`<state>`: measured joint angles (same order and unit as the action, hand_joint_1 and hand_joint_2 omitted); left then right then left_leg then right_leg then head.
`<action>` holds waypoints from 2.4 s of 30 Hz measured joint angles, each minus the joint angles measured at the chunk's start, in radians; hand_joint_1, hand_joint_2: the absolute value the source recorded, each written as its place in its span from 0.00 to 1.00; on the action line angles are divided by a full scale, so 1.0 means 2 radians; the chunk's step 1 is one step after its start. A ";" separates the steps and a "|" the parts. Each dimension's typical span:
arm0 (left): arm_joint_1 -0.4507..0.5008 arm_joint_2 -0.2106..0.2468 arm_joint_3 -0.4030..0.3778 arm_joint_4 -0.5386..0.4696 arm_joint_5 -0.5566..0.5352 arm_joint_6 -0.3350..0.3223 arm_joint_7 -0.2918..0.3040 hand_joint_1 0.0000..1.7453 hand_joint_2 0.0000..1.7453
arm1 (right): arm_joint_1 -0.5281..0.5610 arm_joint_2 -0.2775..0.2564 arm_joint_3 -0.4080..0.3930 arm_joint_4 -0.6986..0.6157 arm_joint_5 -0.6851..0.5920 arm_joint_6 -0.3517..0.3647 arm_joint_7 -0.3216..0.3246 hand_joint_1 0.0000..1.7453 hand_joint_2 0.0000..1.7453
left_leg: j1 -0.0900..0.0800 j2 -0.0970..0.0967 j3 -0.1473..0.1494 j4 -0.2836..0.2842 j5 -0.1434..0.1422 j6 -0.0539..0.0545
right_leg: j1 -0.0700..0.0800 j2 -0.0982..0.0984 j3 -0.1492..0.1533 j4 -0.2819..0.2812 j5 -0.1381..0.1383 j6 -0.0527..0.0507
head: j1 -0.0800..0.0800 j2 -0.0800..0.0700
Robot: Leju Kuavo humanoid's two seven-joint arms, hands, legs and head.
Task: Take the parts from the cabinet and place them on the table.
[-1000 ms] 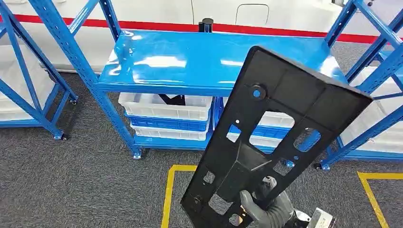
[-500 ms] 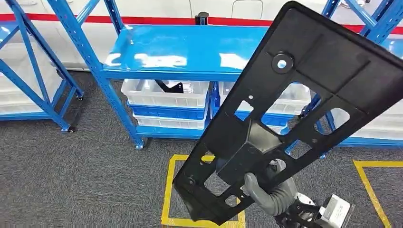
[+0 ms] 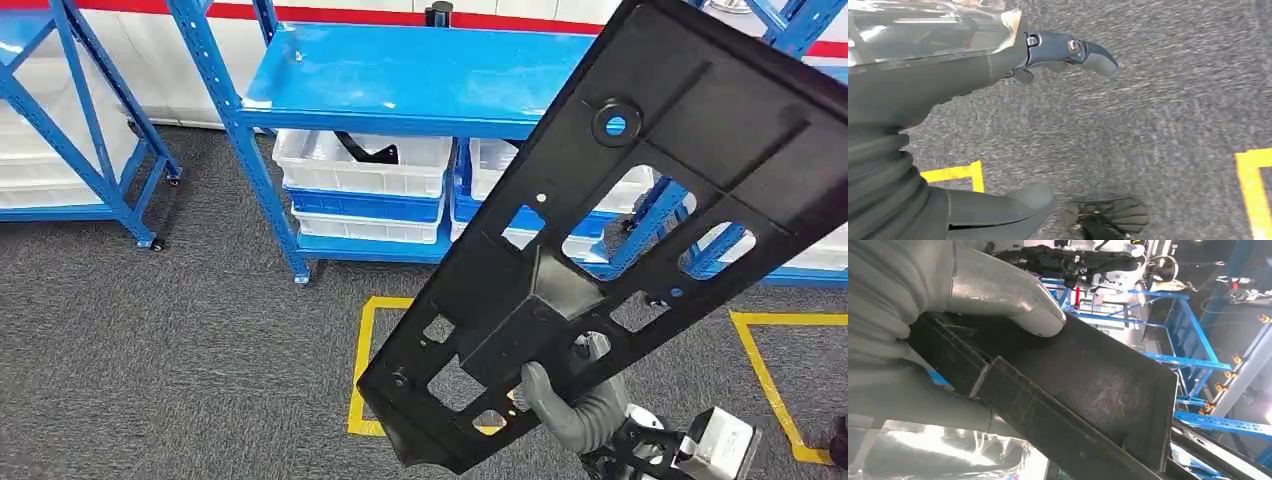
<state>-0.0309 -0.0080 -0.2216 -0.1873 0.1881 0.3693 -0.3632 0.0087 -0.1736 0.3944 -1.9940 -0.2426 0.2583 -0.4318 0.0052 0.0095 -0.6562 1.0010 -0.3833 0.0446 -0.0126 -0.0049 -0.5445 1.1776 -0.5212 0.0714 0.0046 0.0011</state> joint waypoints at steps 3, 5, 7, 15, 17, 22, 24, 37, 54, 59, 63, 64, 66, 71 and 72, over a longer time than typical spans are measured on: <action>-0.001 0.000 0.000 0.000 0.000 0.000 0.000 0.00 1.00 | -0.005 0.000 0.000 0.000 0.000 0.000 0.000 1.00 1.00 | -0.005 0.000 -0.010 0.003 0.017 -0.009 | 0.007 0.000 0.076 -0.116 -0.030 -0.013 | 0.000 0.000; -0.001 0.000 0.000 0.000 0.000 0.000 0.000 0.00 1.00 | -0.003 0.000 0.000 0.000 -0.001 0.000 -0.001 1.00 1.00 | -0.003 0.000 -0.011 -0.002 0.030 -0.014 | 0.010 0.001 0.068 -0.108 -0.024 -0.019 | -0.001 0.000; 0.001 0.001 0.000 0.001 0.001 0.001 -0.001 0.00 1.00 | -0.004 0.001 0.000 0.001 0.001 0.000 -0.001 1.00 1.00 | 0.001 -0.003 -0.021 0.006 0.012 -0.020 | -0.002 -0.002 0.056 -0.110 -0.009 -0.029 | -0.002 0.000; 0.003 0.000 0.000 0.001 0.000 0.006 0.000 0.00 1.00 | -0.004 0.007 0.001 0.002 0.043 -0.020 0.003 1.00 1.00 | 0.013 0.003 0.013 0.098 -0.024 -0.040 | -0.002 -0.027 0.011 -0.103 0.026 -0.033 | -0.006 0.000; 0.001 -0.001 0.000 0.001 0.000 0.006 0.000 0.00 1.00 | -0.003 0.008 0.001 0.001 0.043 -0.020 0.004 1.00 1.00 | 0.009 0.031 0.069 0.019 -0.048 -0.040 | 0.003 -0.035 0.001 -0.095 0.027 -0.029 | -0.009 0.000; 0.004 -0.002 0.000 0.001 0.000 0.005 0.001 0.00 1.00 | -0.005 0.009 0.002 0.001 0.045 -0.020 0.004 1.00 1.00 | 0.008 0.010 0.059 -0.001 -0.049 -0.009 | 0.001 -0.040 -0.010 -0.084 0.027 -0.013 | -0.004 0.000; 0.003 -0.001 0.000 0.001 0.000 0.005 0.001 0.00 1.00 | -0.005 0.009 0.002 0.001 0.045 -0.020 0.004 1.00 1.00 | 0.007 0.002 0.050 0.000 -0.042 -0.001 | 0.001 -0.007 -0.037 -0.022 -0.010 -0.019 | -0.002 0.000; 0.008 -0.002 0.000 0.002 0.000 0.003 0.001 0.00 1.00 | -0.001 0.009 0.006 0.001 0.051 -0.020 0.004 1.00 1.00 | 0.004 -0.046 0.023 0.006 -0.021 -0.024 | -0.005 0.015 0.019 -0.095 0.016 -0.027 | -0.002 0.000; 0.006 -0.003 0.000 0.002 -0.003 0.000 -0.002 0.00 1.00 | 0.002 0.010 0.006 -0.002 0.059 -0.020 0.003 1.00 1.00 | 0.000 0.005 0.036 -0.002 -0.028 -0.001 | 0.005 -0.014 -0.003 -0.050 -0.015 -0.021 | -0.002 0.000; 0.006 -0.004 -0.002 0.002 -0.010 -0.006 -0.012 0.00 1.00 | 0.012 0.008 0.005 -0.002 0.063 -0.020 0.002 1.00 1.00 | 0.001 -0.031 0.032 0.000 -0.024 0.000 | 0.000 0.000 -0.050 0.045 -0.039 -0.012 | -0.001 0.000; 0.006 -0.004 -0.002 0.002 -0.010 -0.015 -0.016 0.00 1.00 | 0.013 0.007 0.005 -0.003 0.063 -0.019 0.000 1.00 1.00 | -0.001 -0.057 0.027 0.009 -0.024 -0.010 | -0.008 0.038 0.009 -0.088 0.008 -0.003 | -0.001 0.000; 0.006 -0.004 -0.002 0.002 -0.010 -0.016 -0.017 0.00 1.00 | 0.015 0.006 0.005 -0.003 0.063 -0.019 -0.001 1.00 1.00 | 0.000 -0.061 0.025 0.006 -0.023 -0.013 | -0.007 0.032 0.009 -0.087 0.008 -0.008 | -0.001 0.000; 0.010 -0.004 -0.002 0.002 -0.010 -0.017 -0.017 0.00 1.00 | 0.015 0.005 0.005 -0.003 0.064 -0.018 -0.001 1.00 1.00 | 0.003 -0.070 0.022 0.003 -0.018 -0.021 | -0.002 0.024 0.012 -0.085 0.010 -0.016 | -0.001 0.000; 0.009 -0.003 -0.003 0.002 -0.010 -0.022 -0.018 0.00 1.00 | 0.016 0.004 0.005 -0.003 0.064 -0.017 -0.005 1.00 1.00 | 0.004 -0.011 -0.031 0.118 -0.084 -0.028 | -0.004 -0.008 0.011 -0.089 0.014 -0.031 | -0.007 0.000; 0.009 -0.003 -0.004 0.002 -0.010 -0.023 -0.018 0.00 1.00 | 0.017 0.003 0.005 -0.003 0.064 -0.017 -0.005 1.00 1.00 | 0.004 -0.009 -0.046 0.149 -0.094 -0.029 | -0.003 -0.015 0.011 -0.088 0.014 -0.031 | -0.007 0.000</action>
<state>-0.0131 -0.0149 -0.2289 -0.1823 0.1675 0.3239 -0.3986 0.0419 -0.1667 0.4040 -2.0001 -0.1141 0.2243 -0.4414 0.0131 -0.0083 -0.7481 1.2991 -0.5715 -0.0138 -0.0188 -0.0344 -0.5225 1.0006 -0.4939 0.0091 -0.0095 0.0011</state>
